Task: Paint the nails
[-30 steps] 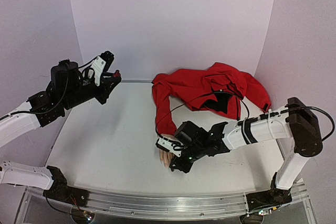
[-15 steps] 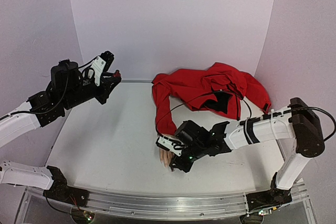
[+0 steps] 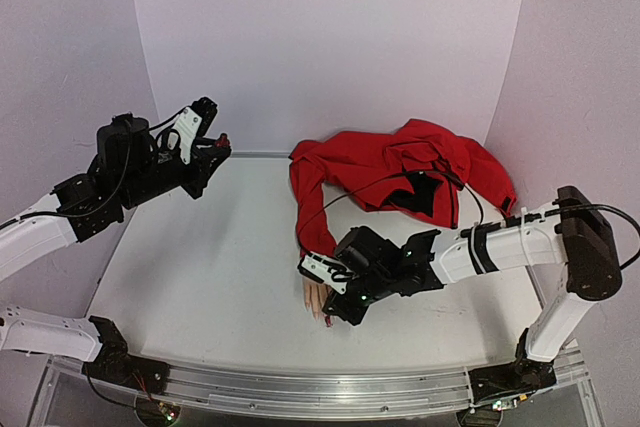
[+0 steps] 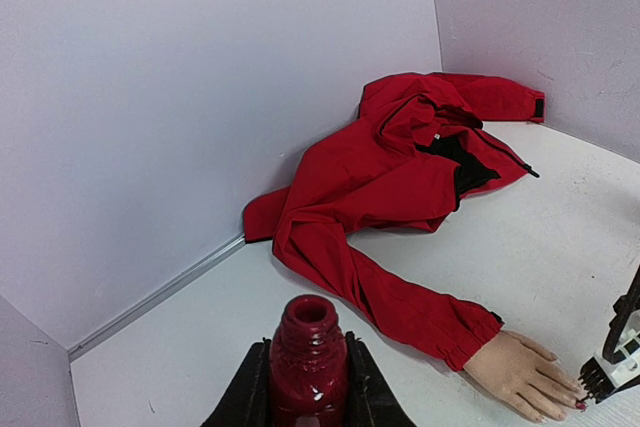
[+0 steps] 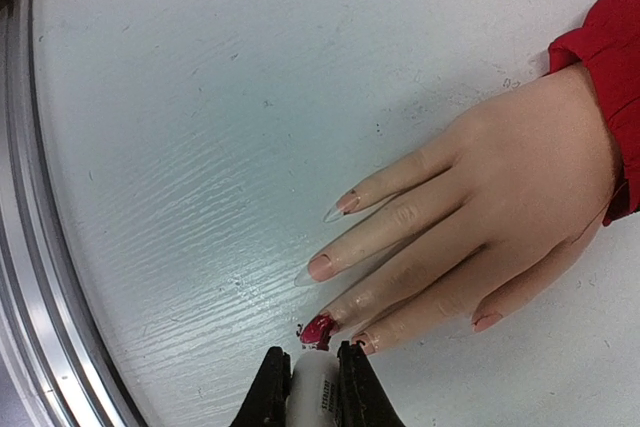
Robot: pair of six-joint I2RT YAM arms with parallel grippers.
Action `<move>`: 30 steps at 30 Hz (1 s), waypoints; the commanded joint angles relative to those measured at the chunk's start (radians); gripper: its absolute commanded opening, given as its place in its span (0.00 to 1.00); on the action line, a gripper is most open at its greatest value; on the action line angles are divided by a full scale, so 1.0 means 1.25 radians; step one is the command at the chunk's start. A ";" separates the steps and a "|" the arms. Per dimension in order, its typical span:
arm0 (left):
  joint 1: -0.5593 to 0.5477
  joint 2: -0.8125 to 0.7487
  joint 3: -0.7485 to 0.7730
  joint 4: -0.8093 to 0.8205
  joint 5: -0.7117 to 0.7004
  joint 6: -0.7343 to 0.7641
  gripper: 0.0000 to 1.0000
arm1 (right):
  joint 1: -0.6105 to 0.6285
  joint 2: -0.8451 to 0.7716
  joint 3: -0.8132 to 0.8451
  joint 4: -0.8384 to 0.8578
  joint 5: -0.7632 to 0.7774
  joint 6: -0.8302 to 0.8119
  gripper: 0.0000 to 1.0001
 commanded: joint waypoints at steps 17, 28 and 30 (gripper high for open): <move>0.004 -0.015 0.000 0.057 0.006 0.003 0.00 | 0.006 0.006 0.011 -0.003 0.011 0.001 0.00; 0.004 -0.013 0.000 0.057 0.007 0.001 0.00 | 0.006 0.014 0.014 -0.007 0.007 0.001 0.00; 0.004 -0.013 0.001 0.057 0.006 0.001 0.00 | 0.005 0.018 0.014 -0.008 0.007 0.001 0.00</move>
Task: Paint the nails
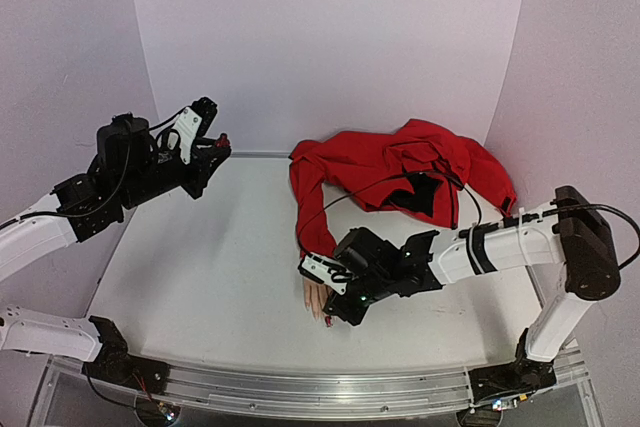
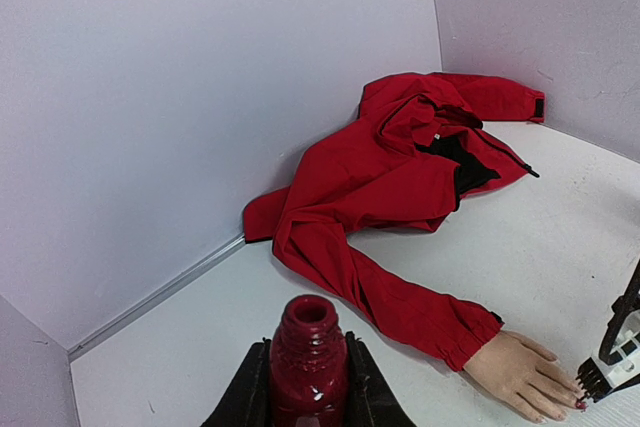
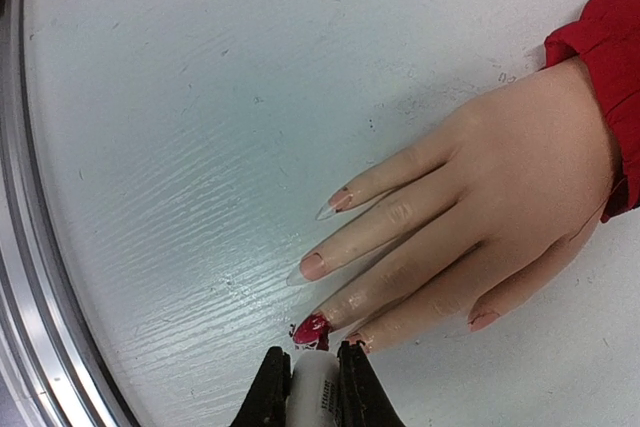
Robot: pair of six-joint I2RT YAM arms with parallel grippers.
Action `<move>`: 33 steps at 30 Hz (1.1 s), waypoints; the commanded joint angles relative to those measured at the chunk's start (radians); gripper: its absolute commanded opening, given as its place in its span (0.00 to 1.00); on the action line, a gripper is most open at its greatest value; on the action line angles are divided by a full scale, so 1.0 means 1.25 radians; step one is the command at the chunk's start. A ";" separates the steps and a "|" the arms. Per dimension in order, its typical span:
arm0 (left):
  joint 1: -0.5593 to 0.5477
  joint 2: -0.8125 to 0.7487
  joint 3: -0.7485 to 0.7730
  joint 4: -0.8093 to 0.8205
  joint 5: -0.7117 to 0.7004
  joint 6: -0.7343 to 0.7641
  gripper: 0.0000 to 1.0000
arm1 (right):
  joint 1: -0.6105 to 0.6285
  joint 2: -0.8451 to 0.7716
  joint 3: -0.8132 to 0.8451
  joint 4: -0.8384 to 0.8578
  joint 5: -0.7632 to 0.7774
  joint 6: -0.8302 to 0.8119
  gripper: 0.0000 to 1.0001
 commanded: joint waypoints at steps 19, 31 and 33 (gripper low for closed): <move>0.004 -0.010 0.002 0.057 0.006 0.001 0.00 | 0.005 0.016 0.017 -0.011 -0.021 -0.003 0.00; 0.004 -0.012 0.001 0.057 0.006 0.002 0.00 | 0.007 -0.002 0.010 -0.013 -0.041 -0.004 0.00; 0.004 -0.012 0.002 0.057 0.006 0.002 0.00 | 0.007 -0.009 0.007 -0.014 -0.042 -0.003 0.00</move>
